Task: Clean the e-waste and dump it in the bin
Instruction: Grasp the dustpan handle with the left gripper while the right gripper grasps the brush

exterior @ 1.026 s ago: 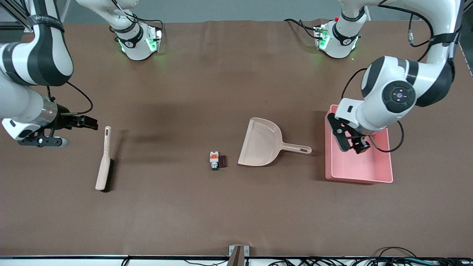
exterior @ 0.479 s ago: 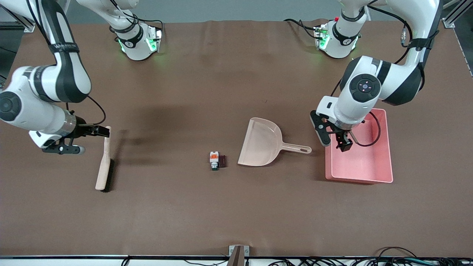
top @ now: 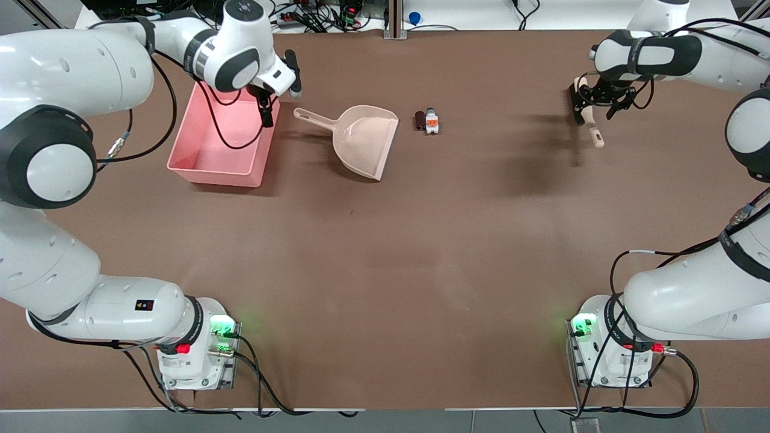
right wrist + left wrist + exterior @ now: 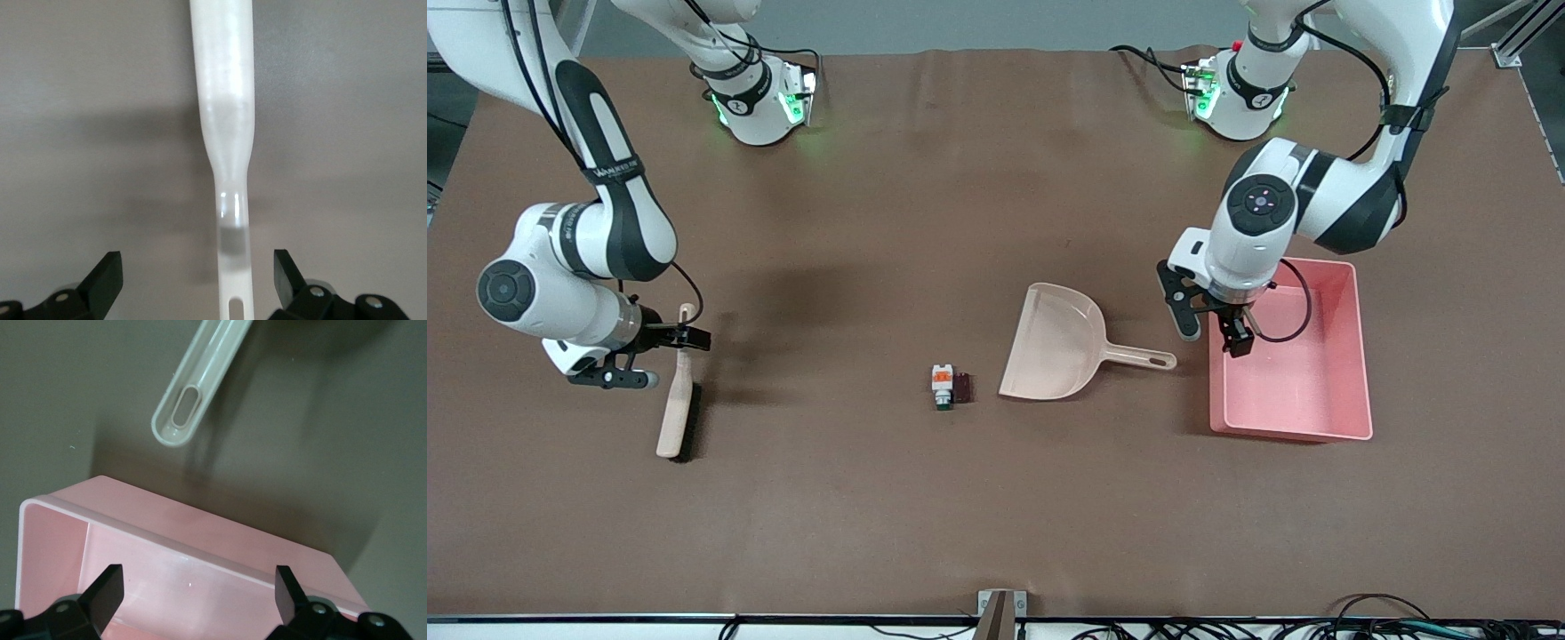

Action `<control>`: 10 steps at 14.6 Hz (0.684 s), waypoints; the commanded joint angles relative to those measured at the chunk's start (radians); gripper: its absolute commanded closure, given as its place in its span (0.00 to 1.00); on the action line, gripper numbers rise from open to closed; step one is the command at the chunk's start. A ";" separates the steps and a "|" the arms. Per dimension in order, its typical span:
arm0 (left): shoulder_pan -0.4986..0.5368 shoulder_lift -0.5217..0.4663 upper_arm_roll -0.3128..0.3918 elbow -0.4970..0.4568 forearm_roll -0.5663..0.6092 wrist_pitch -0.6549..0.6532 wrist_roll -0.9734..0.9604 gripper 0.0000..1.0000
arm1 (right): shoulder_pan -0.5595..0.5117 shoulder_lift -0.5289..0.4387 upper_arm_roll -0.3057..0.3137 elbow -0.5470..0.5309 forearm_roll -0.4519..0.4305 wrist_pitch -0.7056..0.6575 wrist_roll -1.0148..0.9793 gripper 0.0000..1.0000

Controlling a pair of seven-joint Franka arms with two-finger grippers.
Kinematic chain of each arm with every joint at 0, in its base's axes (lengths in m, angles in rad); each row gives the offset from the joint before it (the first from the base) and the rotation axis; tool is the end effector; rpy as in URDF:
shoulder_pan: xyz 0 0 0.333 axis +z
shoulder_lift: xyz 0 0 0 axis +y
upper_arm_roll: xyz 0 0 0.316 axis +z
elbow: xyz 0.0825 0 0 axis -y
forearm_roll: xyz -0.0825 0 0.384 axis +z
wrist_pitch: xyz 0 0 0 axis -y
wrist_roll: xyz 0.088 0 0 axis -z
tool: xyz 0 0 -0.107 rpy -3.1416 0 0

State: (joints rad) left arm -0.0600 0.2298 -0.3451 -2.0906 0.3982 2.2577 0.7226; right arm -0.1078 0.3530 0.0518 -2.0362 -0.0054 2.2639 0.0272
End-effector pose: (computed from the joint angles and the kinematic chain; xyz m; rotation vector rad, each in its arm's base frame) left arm 0.5315 -0.2127 0.3166 -2.2539 1.8636 0.1095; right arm 0.5823 -0.0333 0.2601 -3.1170 0.1272 0.1946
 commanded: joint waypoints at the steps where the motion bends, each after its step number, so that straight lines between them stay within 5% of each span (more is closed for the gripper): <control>1: -0.011 0.023 -0.006 -0.003 0.137 0.016 -0.017 0.00 | -0.032 0.035 0.010 -0.001 -0.005 0.037 -0.041 0.00; 6: -0.018 0.074 -0.008 0.050 0.291 0.016 0.004 0.00 | -0.056 0.057 0.010 -0.003 -0.005 0.052 -0.095 0.02; 10: -0.026 0.172 -0.008 0.171 0.287 0.005 0.047 0.00 | -0.053 0.055 0.010 -0.003 -0.005 0.040 -0.095 0.28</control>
State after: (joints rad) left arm -0.0815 0.3301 -0.3488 -2.0026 0.6670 2.2738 0.7542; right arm -0.1532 0.4160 0.0531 -2.0358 -0.0057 2.3154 -0.0572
